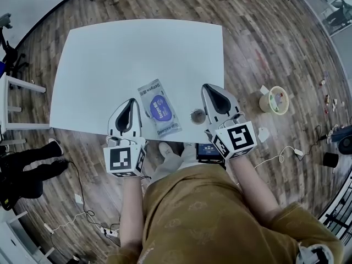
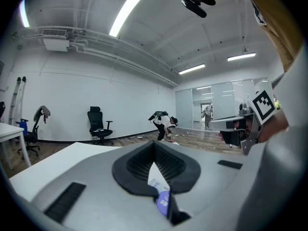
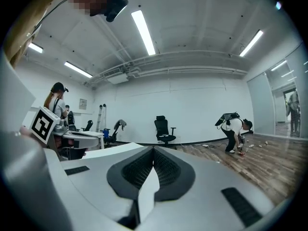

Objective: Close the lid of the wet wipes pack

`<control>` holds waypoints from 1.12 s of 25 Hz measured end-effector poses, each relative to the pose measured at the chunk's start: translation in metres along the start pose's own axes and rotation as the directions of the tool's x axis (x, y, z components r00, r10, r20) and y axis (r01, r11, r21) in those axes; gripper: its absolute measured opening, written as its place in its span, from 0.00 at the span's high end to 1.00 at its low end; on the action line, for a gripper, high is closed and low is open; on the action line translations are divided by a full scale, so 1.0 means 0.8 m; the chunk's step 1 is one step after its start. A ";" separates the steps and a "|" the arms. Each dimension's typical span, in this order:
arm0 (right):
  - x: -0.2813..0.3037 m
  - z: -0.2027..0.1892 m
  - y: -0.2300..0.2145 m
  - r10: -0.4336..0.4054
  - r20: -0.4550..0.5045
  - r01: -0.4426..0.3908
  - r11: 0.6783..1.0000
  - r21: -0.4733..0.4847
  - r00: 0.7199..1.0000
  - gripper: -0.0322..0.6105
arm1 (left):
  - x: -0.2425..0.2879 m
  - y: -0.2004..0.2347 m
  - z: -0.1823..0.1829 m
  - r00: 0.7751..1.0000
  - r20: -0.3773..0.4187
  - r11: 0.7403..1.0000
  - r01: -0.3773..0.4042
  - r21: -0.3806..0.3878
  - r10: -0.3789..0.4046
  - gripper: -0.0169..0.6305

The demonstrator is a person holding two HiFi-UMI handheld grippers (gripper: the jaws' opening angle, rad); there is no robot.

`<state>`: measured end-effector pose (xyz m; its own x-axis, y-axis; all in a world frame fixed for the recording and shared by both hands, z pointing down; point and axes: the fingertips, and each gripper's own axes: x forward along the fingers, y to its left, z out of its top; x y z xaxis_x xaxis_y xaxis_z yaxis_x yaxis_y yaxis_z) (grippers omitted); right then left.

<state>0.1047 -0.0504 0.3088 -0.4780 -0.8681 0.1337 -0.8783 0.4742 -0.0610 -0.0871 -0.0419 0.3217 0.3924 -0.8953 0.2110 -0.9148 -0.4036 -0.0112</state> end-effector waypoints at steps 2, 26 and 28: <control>-0.001 0.004 0.000 -0.003 0.007 0.003 1.000 0.000 1.000 0.94 | -0.002 0.001 0.008 1.000 0.011 1.000 -0.003 0.002 0.003 0.98; -0.007 -0.005 -0.008 -0.028 -0.039 0.028 0.999 0.015 0.999 0.94 | -0.007 0.005 0.006 1.000 0.009 1.000 -0.014 -0.006 0.014 0.98; -0.007 -0.008 -0.008 -0.028 -0.045 0.029 0.999 0.019 0.999 0.94 | -0.007 0.005 0.004 1.000 0.007 1.000 -0.015 -0.008 0.015 0.98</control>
<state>0.1133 -0.0476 0.3150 -0.4526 -0.8734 0.1797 -0.8916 0.4464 -0.0759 -0.0926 -0.0392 0.3172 0.3796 -0.9025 0.2035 -0.9212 -0.3890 -0.0068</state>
